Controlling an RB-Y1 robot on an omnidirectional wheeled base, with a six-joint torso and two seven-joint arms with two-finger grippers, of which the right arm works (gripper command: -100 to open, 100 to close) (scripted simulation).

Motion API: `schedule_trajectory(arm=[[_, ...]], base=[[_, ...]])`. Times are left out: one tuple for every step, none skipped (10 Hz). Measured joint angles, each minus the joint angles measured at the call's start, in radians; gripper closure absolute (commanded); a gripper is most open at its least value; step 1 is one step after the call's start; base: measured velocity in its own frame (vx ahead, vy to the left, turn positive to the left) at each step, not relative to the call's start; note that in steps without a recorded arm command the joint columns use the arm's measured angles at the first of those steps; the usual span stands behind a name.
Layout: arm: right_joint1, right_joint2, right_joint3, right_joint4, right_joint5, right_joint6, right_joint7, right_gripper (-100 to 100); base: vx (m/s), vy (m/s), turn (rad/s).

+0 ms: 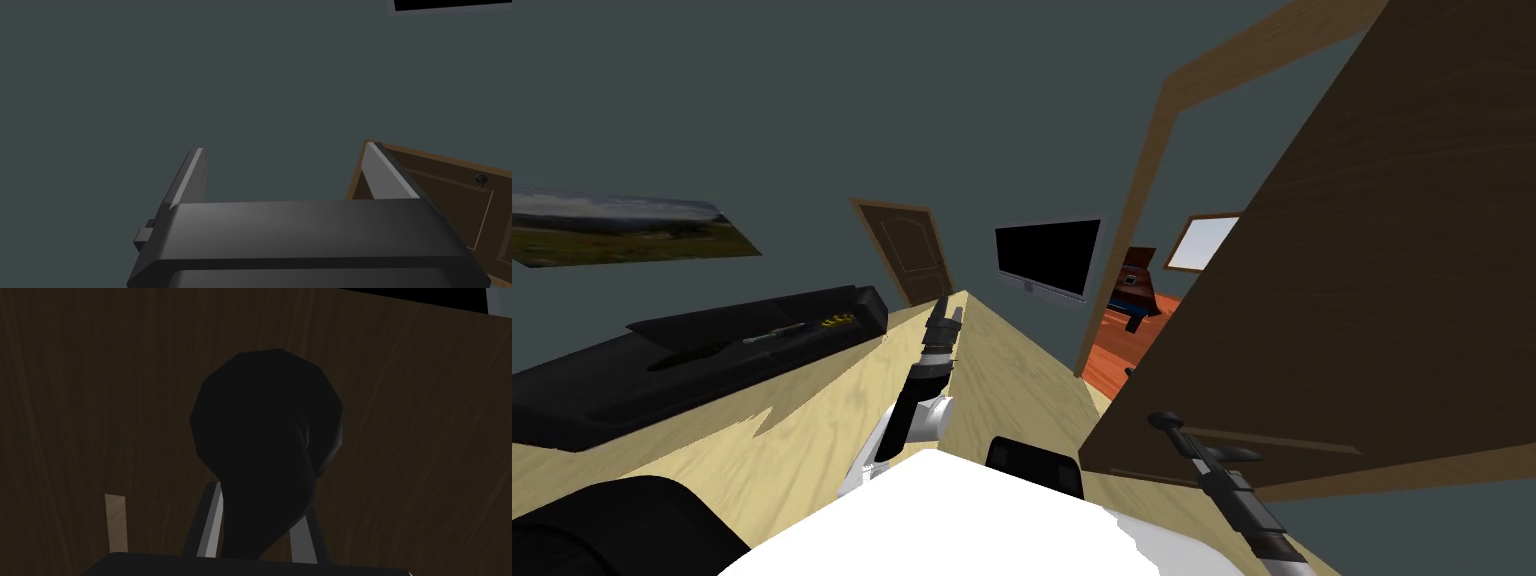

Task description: Pull the door open

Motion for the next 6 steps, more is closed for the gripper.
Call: schedule_trajectory(arm=[[-0.003,-0.002,0.001,0.002,0.0,-0.003,-0.001,100],[-0.008,-0.001,0.004,0.014,0.002,-0.011,-0.003,100],[-0.014,0.0,0.007,0.027,0.003,-0.019,-0.005,100],[-0.013,-0.002,0.008,0.026,0.003,-0.021,-0.005,100],[-0.012,-0.003,0.01,0.027,0.004,-0.023,-0.006,100],[-0.015,-0.004,0.012,0.038,0.005,-0.031,-0.008,100]], base=[[-0.2,-0.096,0.152],[-0.222,-0.085,0.178],[-0.229,-0.081,0.165],[-0.217,-0.097,0.171],[-0.216,-0.076,0.17],[-0.191,-0.062,0.136]])
